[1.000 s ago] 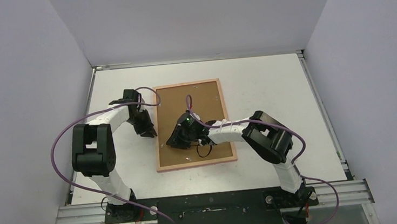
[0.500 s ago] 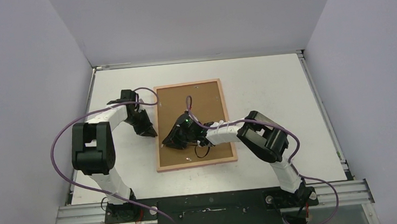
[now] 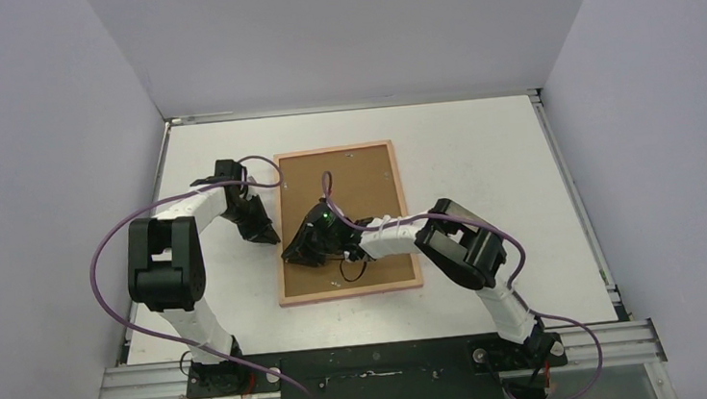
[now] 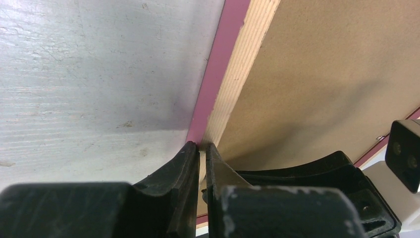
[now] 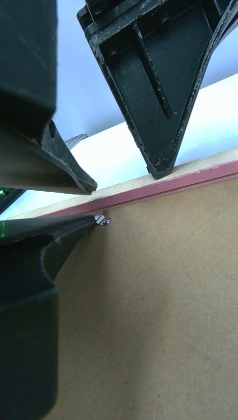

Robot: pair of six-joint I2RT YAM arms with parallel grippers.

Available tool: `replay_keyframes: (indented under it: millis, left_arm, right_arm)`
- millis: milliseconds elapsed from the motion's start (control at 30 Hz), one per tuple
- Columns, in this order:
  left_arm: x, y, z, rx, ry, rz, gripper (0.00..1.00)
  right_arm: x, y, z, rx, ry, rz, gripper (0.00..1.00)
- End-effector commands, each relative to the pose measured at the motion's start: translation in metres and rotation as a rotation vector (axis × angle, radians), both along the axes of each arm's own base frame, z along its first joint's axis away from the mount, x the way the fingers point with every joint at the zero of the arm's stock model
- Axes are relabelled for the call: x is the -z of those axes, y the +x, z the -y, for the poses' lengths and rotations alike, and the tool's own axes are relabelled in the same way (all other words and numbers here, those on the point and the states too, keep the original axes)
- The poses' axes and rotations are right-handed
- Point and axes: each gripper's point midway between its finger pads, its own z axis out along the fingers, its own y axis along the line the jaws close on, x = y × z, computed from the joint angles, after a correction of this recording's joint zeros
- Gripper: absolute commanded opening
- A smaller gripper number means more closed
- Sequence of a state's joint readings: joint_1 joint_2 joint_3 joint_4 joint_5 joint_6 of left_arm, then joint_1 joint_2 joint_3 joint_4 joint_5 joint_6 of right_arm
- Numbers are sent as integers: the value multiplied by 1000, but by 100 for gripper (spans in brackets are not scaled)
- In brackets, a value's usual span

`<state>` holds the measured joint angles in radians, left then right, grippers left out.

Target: Put the photo into the frame

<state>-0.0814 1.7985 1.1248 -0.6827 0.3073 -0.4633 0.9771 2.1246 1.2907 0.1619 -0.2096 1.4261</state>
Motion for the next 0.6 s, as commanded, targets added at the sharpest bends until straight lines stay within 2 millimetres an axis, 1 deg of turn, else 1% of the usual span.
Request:
replay_keyframes:
  millis: [0,333,567]
  left_arm:
    - [32,-16,-1,28,47,-83,1]
    - [32,-17,4,28,25,-88,0]
    - [30,-15,7,29,9,-88,0]
  right_arm:
    - [4,7,-5,-8,-35,58,24]
    - [9,9,-11,-28,-38,71,26]
    - [5,12,-12,-31,-32,94,30]
